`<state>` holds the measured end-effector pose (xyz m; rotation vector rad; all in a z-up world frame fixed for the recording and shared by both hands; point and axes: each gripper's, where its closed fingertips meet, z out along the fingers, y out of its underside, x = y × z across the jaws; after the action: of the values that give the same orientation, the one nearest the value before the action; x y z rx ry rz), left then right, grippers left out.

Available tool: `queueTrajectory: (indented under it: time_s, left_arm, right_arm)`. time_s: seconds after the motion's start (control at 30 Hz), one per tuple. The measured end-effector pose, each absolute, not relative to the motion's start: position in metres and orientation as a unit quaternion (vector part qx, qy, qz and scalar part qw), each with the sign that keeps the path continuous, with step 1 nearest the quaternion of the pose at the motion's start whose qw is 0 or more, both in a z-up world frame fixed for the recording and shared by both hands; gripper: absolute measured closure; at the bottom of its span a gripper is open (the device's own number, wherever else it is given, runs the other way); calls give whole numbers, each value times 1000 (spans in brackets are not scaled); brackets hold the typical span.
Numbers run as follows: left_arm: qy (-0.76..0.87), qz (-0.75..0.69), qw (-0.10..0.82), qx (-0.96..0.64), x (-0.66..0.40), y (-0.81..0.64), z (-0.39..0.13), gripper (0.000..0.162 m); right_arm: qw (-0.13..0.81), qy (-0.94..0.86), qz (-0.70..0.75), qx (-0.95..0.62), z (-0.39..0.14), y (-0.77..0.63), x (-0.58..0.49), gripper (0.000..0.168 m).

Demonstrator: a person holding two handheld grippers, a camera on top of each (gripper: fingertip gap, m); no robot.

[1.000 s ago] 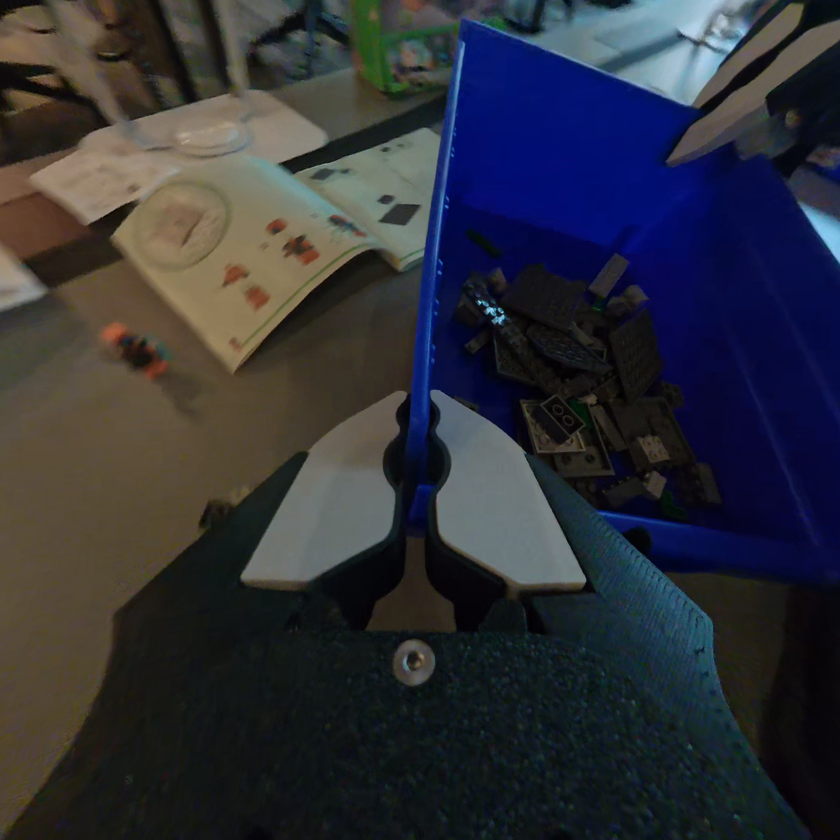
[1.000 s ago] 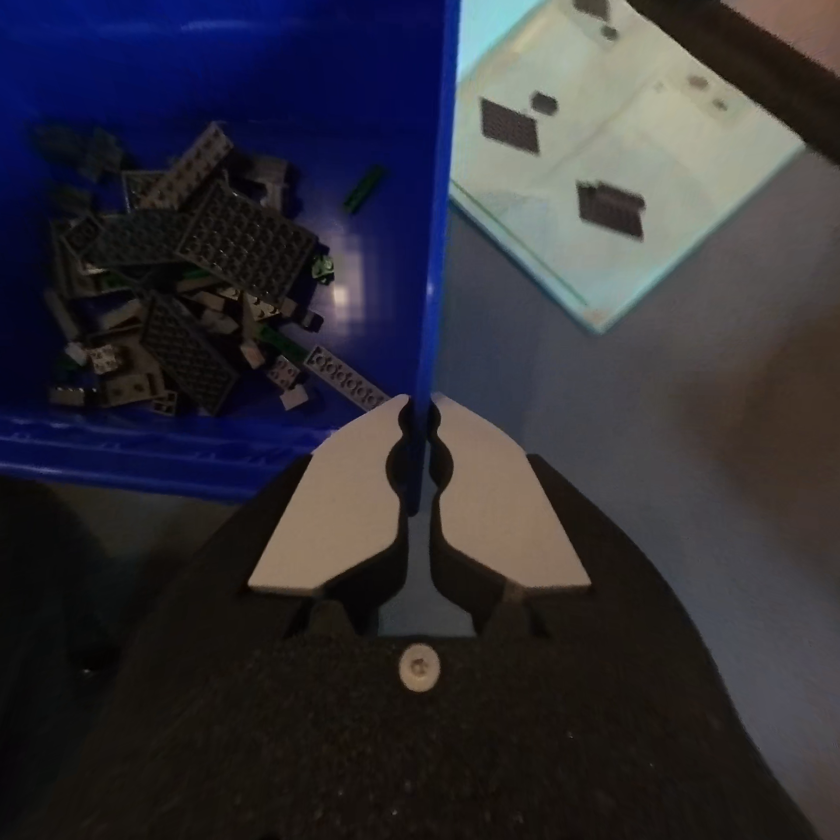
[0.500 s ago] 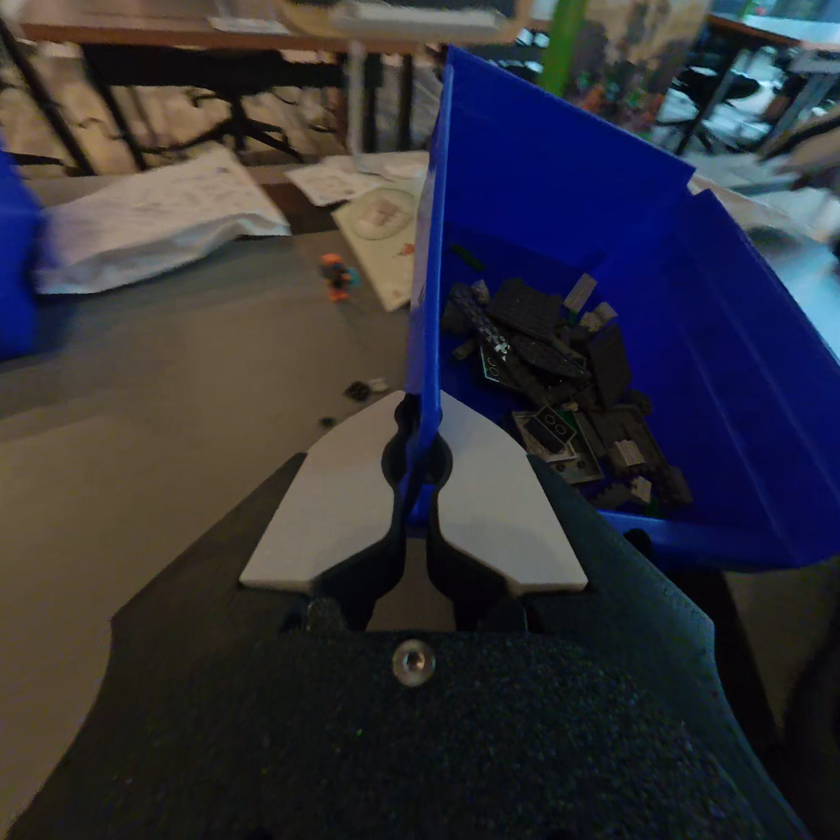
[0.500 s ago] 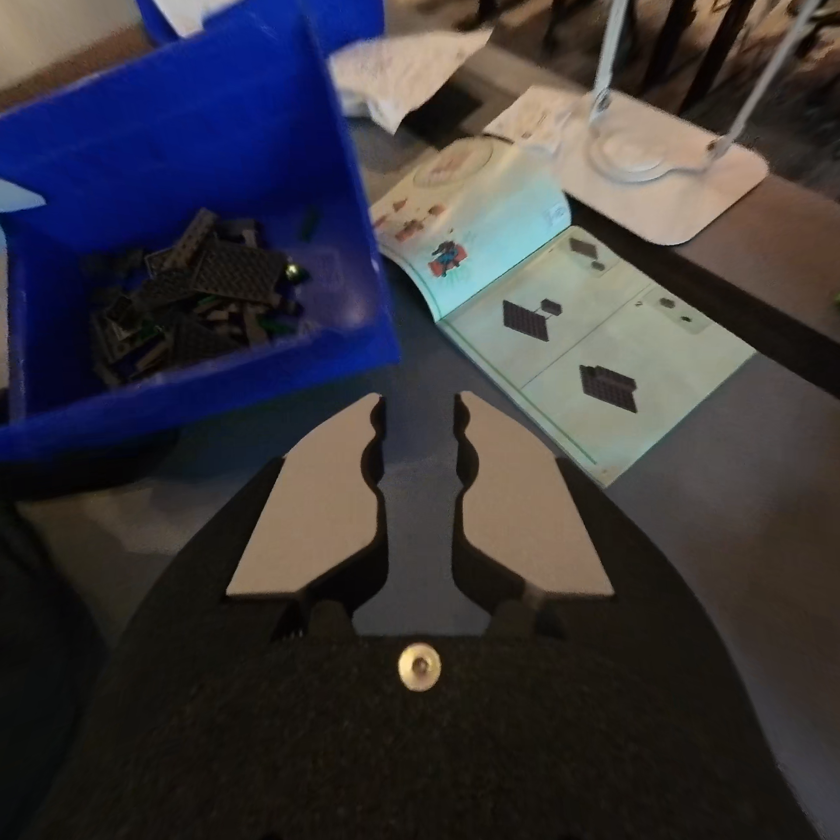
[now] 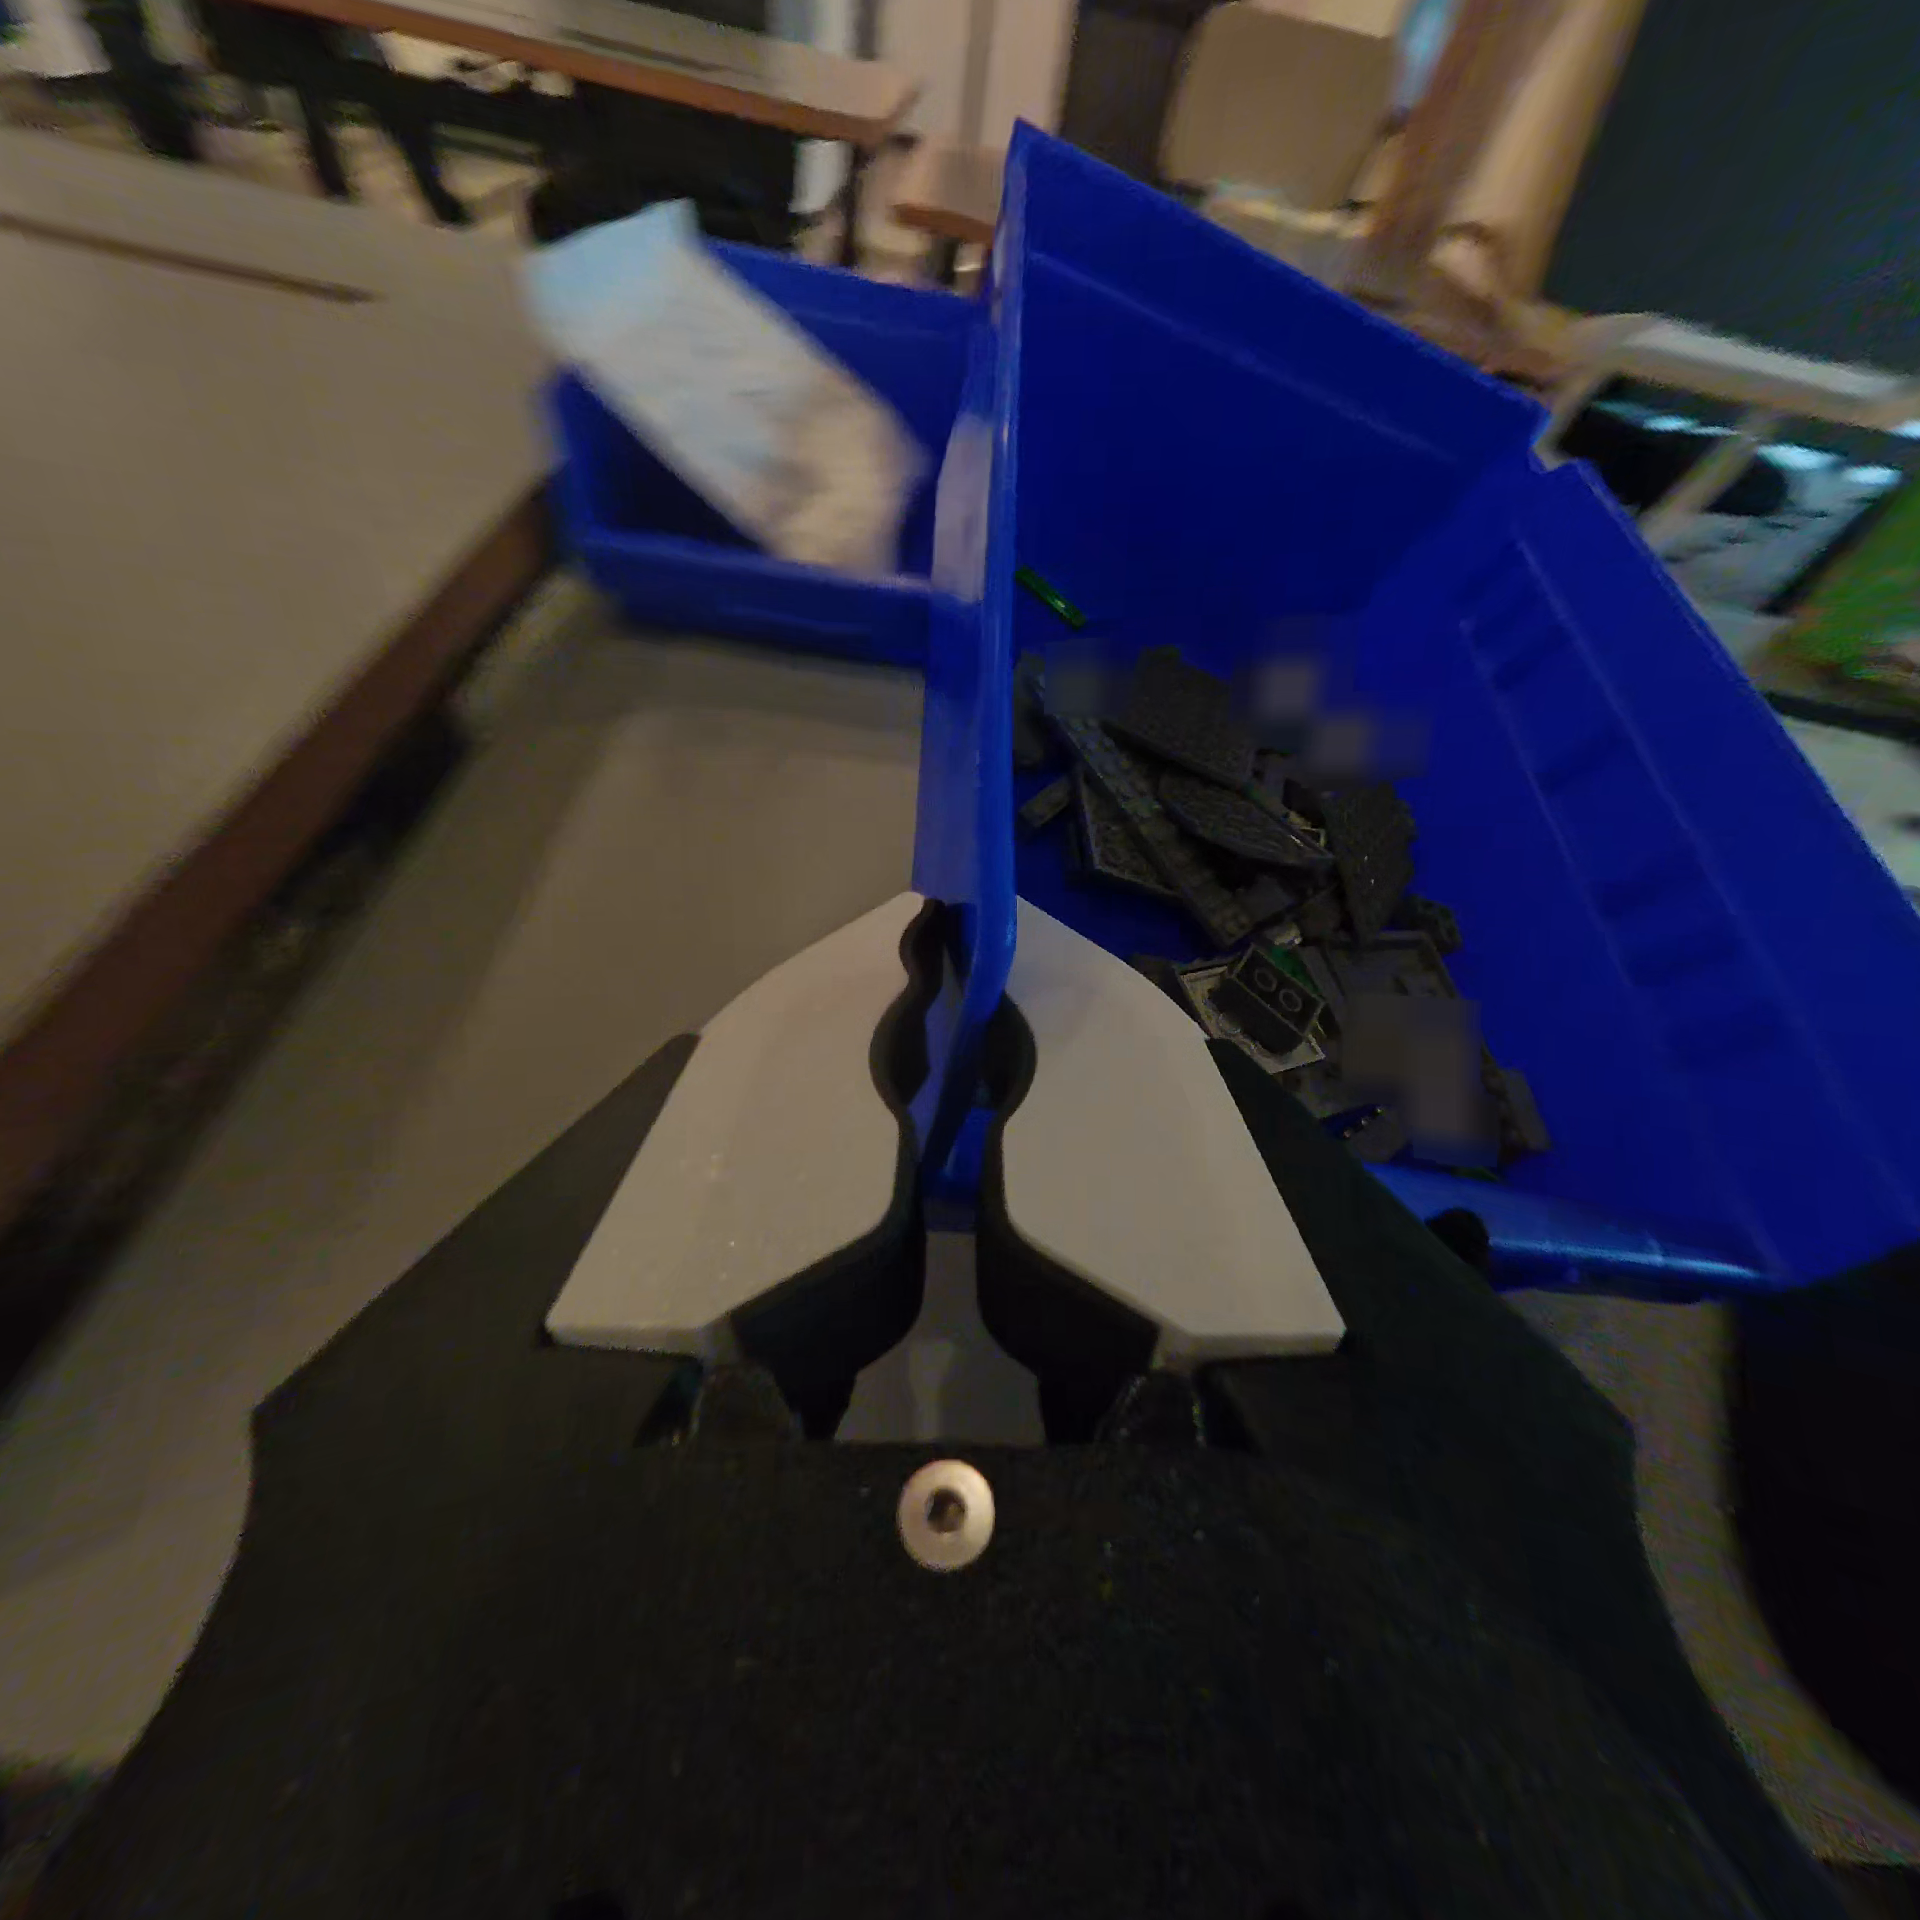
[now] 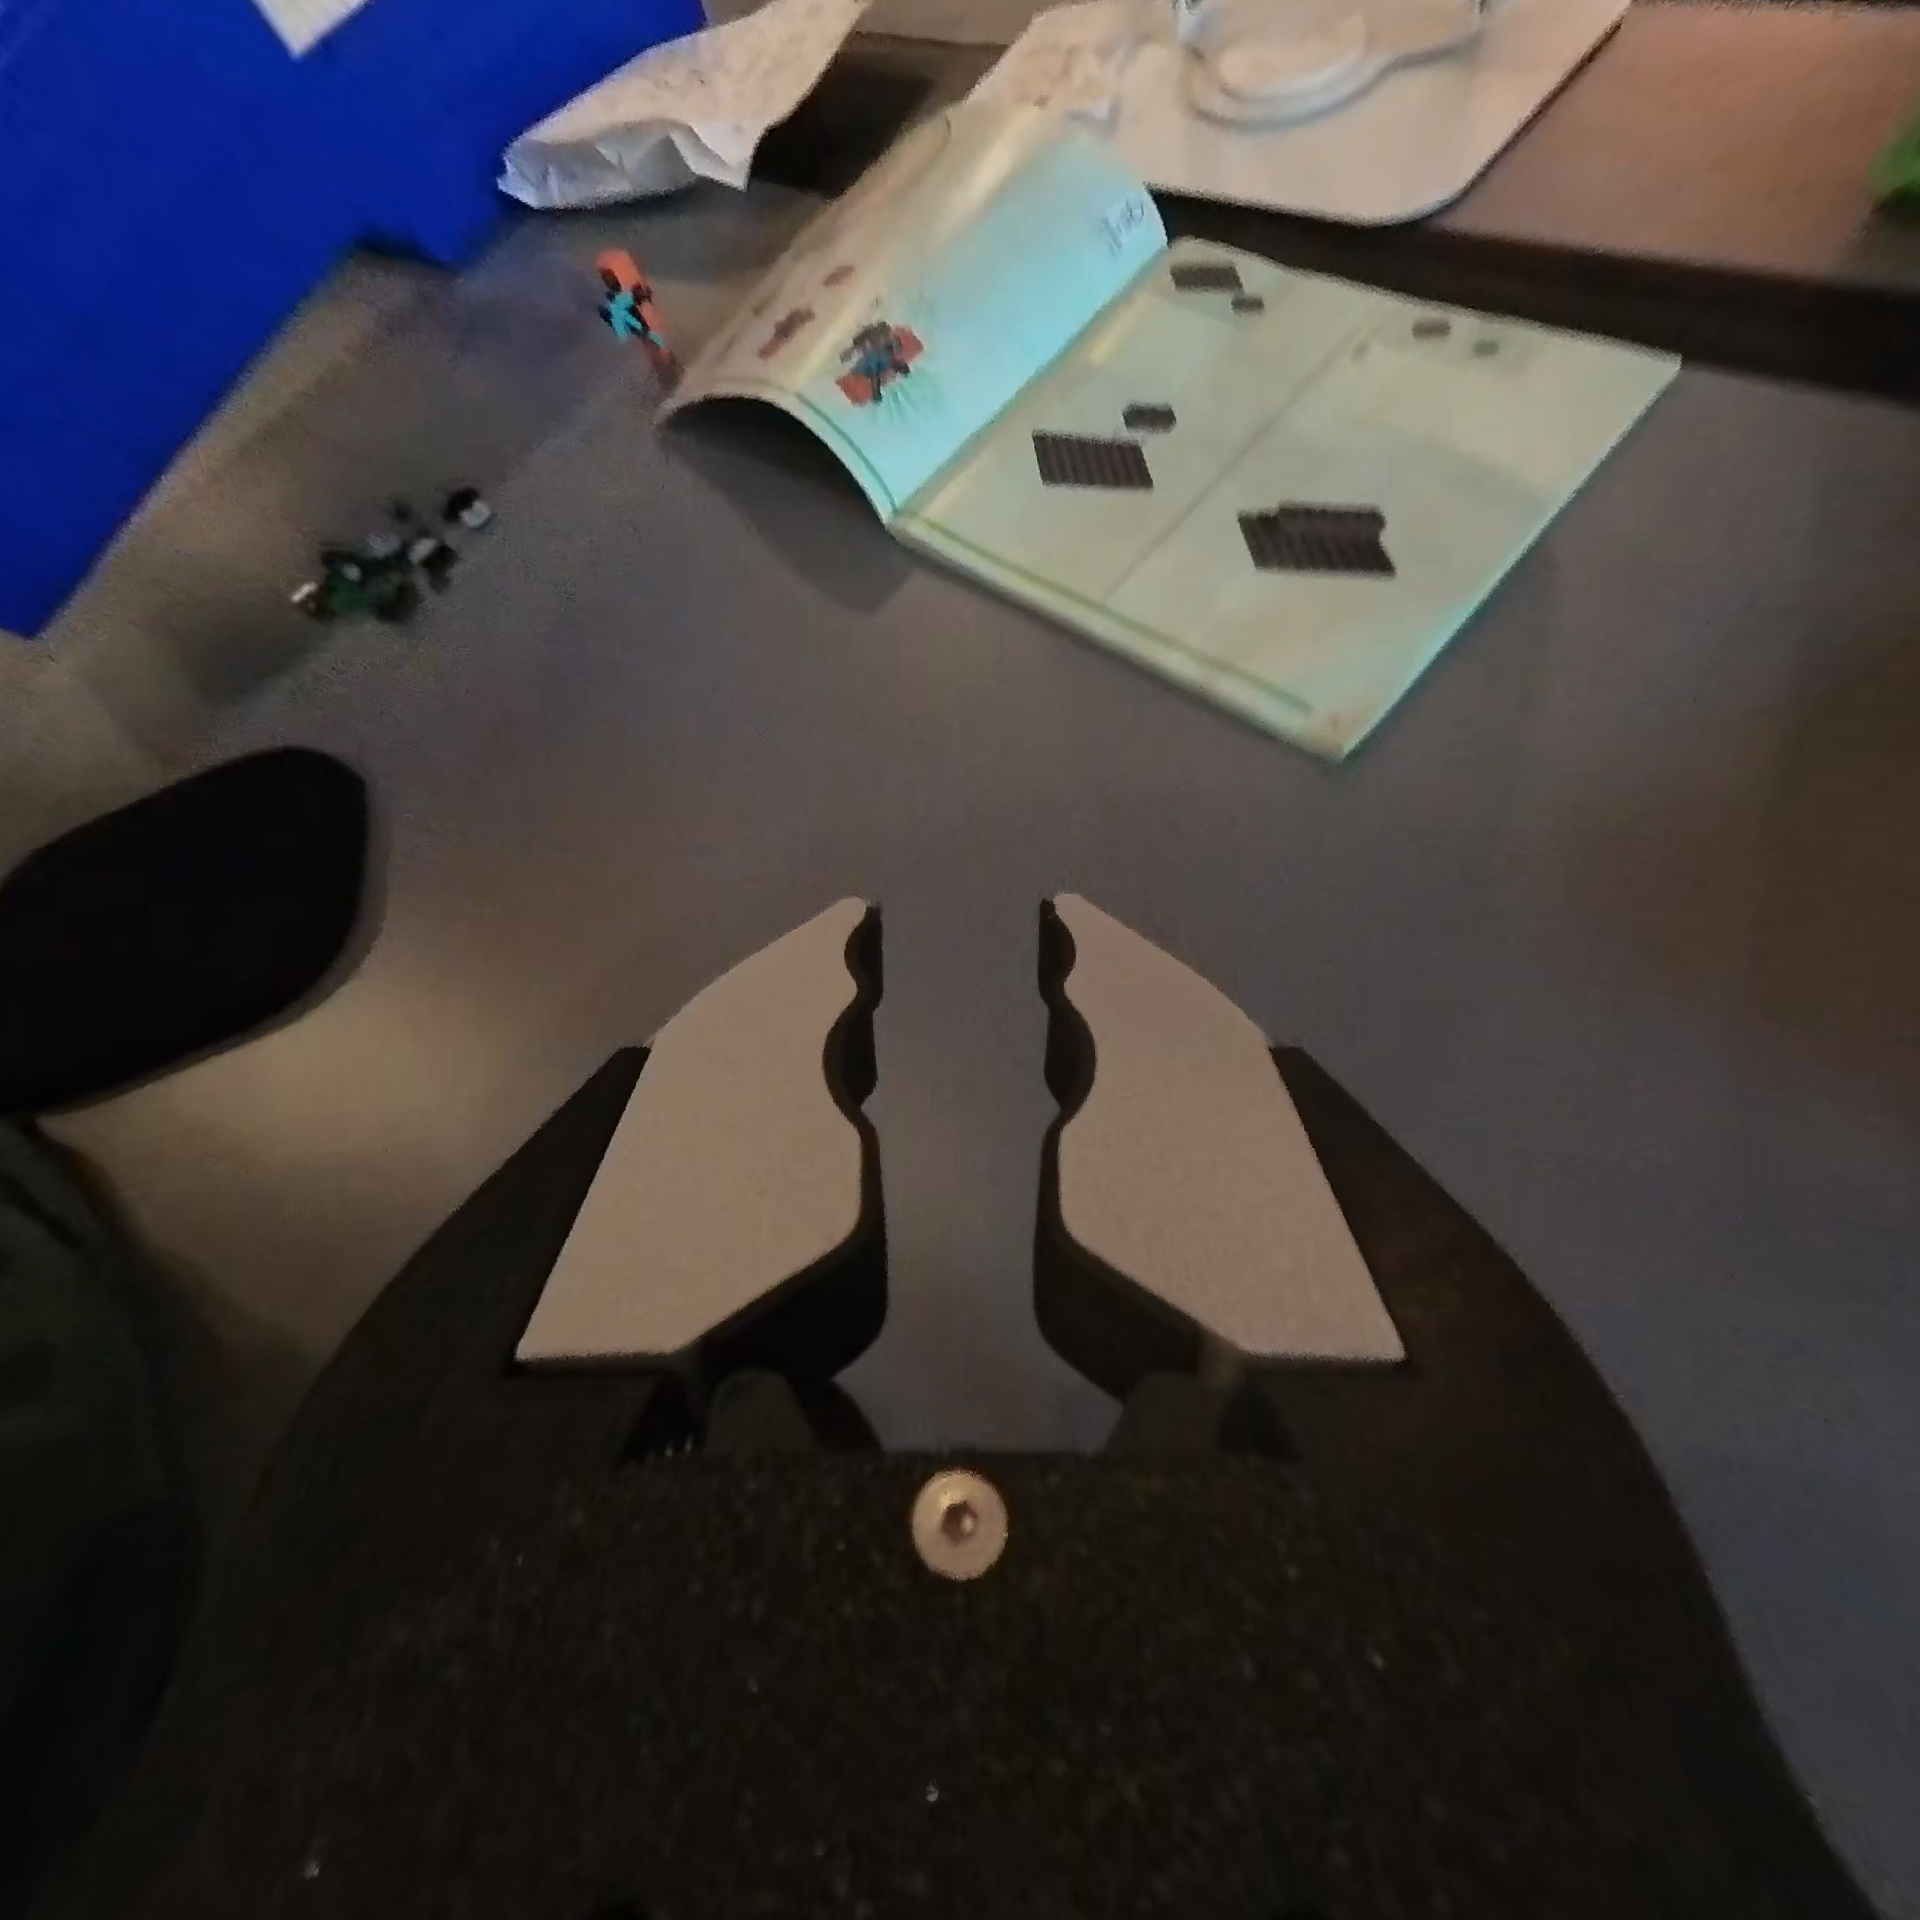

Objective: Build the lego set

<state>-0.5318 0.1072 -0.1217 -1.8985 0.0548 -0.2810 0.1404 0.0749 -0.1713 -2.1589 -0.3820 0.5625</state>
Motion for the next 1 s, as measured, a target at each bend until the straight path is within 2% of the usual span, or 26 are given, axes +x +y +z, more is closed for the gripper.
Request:
queueTrajectory:
  time_s: [0.2, 0.37, 0.6, 1.0]
  left_arm:
    - [-4, -84, 541, -837, -618, 112, -152, 155]
    - [-3, -100, 521, -848, -636, 127, -172, 155]
    - [-12, -104, 517, -850, -631, 142, -185, 157]
    - [-130, -16, 535, -834, -568, 108, -195, 158]
  right_arm:
    - [420, -157, 230, -864, -182, 69, 135, 140]
    - [412, -174, 219, -867, -186, 69, 125, 140]
    - [402, -188, 207, -872, -193, 66, 117, 140]
    - [396, -194, 206, -874, -194, 67, 107, 141]
